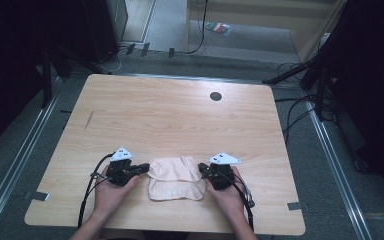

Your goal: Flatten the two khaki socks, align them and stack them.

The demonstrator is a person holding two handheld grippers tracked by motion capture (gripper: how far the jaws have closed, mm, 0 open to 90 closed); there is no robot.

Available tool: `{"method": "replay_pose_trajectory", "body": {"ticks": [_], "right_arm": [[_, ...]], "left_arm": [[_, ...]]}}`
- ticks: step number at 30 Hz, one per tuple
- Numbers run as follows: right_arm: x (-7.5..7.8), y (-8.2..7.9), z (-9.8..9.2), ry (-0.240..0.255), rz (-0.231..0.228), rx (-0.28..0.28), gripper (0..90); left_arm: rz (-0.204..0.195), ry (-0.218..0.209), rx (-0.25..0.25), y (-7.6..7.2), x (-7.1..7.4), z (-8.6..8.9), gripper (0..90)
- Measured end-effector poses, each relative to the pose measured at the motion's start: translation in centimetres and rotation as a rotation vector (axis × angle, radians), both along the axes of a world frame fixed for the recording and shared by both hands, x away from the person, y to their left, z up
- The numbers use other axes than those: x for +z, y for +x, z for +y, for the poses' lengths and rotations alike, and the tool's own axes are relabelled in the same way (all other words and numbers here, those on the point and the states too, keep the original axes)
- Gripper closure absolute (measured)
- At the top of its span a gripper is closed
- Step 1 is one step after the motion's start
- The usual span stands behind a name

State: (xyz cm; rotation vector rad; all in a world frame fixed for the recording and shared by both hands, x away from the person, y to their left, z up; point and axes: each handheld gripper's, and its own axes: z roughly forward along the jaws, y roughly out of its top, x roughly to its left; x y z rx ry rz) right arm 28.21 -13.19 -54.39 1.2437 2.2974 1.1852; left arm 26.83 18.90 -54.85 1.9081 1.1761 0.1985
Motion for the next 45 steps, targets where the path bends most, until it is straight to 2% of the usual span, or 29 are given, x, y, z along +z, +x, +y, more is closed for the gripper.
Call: {"method": "replay_pose_trajectory", "body": {"ticks": [5, 11, 14, 22, 26, 31, 35, 39, 41, 45], "right_arm": [[1.3, -0.5, -0.1, 0.032, -0.036, 0.002, 89.3], [2.8, -1.4, -0.3, 0.08, -0.058, -0.004, 89.3], [3.4, -1.9, -0.3, 0.087, -0.066, 0.003, 89.3], [4.7, -4.0, -0.9, 0.092, -0.066, 0.026, 89.3], [4.5, -4.9, -1.3, 0.086, -0.059, 0.03, 89.3], [3.5, -5.7, -1.8, 0.053, -0.034, 0.038, 89.3], [2.7, -5.7, -1.7, 0.037, -0.018, 0.044, 89.2], [2.2, -5.6, -1.5, 0.016, -0.016, 0.048, 89.2], [1.9, -5.6, -1.6, -0.001, -0.014, 0.045, 89.2], [1.6, -5.4, -1.8, -0.004, -0.007, 0.039, 89.1]], "left_arm": [[-0.026, -0.029, -0.002, -0.4, 1.0, 0.4, 90.0], [-0.06, -0.06, -0.023, -1.2, 2.6, 0.8, 90.0], [-0.071, -0.07, -0.031, -1.8, 3.3, 1.1, 90.0], [-0.061, -0.096, -0.071, -3.3, 4.2, 1.7, 90.0], [-0.038, -0.071, -0.101, -3.9, 3.7, 1.4, 90.0], [0.003, -0.064, -0.122, -4.4, 2.9, 1.0, 90.0], [0.011, -0.023, -0.144, -4.6, 2.4, 0.4, 90.0], [0.027, -0.011, -0.149, -4.6, 1.9, 0.2, 90.0], [0.027, 0.019, -0.155, -4.6, 1.6, 0.0, 90.0], [0.032, 0.029, -0.158, -4.5, 1.2, -0.2, 90.0]]}}
